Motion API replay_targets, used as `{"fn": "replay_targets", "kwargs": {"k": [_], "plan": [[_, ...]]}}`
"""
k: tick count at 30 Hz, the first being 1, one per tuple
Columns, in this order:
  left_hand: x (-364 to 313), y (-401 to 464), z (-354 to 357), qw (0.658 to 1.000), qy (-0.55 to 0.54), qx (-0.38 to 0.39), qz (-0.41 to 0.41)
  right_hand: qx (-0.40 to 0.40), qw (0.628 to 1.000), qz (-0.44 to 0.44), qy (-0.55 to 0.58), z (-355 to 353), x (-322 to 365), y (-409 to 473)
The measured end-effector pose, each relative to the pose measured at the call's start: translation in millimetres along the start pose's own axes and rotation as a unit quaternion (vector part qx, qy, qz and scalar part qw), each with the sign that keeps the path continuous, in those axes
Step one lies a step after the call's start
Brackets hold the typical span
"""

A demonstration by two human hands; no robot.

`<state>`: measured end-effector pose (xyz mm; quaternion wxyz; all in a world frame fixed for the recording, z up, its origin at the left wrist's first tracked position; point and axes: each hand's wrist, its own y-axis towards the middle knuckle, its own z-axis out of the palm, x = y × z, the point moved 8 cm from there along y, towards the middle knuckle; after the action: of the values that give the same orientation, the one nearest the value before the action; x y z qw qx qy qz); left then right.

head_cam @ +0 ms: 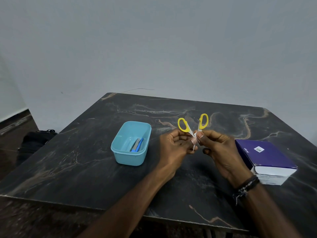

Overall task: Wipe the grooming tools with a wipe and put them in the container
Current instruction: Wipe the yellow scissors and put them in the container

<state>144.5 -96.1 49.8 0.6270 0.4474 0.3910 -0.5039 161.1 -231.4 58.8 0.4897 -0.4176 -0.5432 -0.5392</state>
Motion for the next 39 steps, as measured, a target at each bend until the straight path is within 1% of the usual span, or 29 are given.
{"fn": "replay_targets", "kwargs": {"k": [4, 10, 15, 18, 22, 25, 28, 29, 33, 34, 37, 39], "plan": [[1.0, 0.0, 2.7, 1.0, 0.027, 0.008, 0.007, -0.001, 1.0, 0.008, -0.002, -2.6, -3.0, 0.3], [1.1, 0.0, 2.0, 0.999, 0.028, 0.009, 0.013, -0.034, 0.999, 0.029, 0.018, -9.2, -7.2, 1.9], [1.5, 0.4, 1.2, 0.999, 0.048, 0.009, 0.021, -0.025, 0.997, 0.06, 0.036, -8.1, -12.1, 3.0], [1.0, 0.4, 1.2, 0.998, 0.051, 0.008, 0.023, -0.021, 0.998, 0.052, 0.015, -9.1, -14.3, 3.8], [1.8, 1.2, -0.8, 0.999, 0.047, 0.009, 0.019, 0.005, 0.999, 0.031, -0.028, -4.8, -12.4, 4.1], [3.2, 0.7, 2.3, 0.999, 0.044, 0.023, 0.01, -0.022, 1.0, 0.014, -0.009, -9.6, -9.0, 4.5], [2.8, 0.9, 3.6, 0.999, 0.034, 0.021, 0.012, -0.045, 0.999, 0.013, -0.002, -11.1, -11.4, 4.1], [2.7, 1.1, 3.0, 0.999, 0.029, 0.018, 0.013, -0.043, 0.999, 0.015, -0.009, -9.8, -11.5, 3.6], [3.4, 0.9, -0.8, 1.0, 0.025, 0.005, 0.011, 0.008, 0.999, 0.024, -0.031, -2.4, -9.3, 3.4], [3.8, 0.6, -0.4, 1.0, 0.028, 0.008, 0.01, 0.003, 0.999, 0.022, -0.028, -3.8, -8.3, 3.7], [5.1, -0.1, 3.8, 0.999, 0.026, 0.02, 0.012, -0.054, 0.998, 0.014, 0.002, -12.3, -9.3, 3.6], [4.6, 0.3, 4.4, 1.0, 0.022, 0.016, 0.014, -0.065, 0.998, 0.014, 0.006, -11.8, -10.8, 3.6]]}}
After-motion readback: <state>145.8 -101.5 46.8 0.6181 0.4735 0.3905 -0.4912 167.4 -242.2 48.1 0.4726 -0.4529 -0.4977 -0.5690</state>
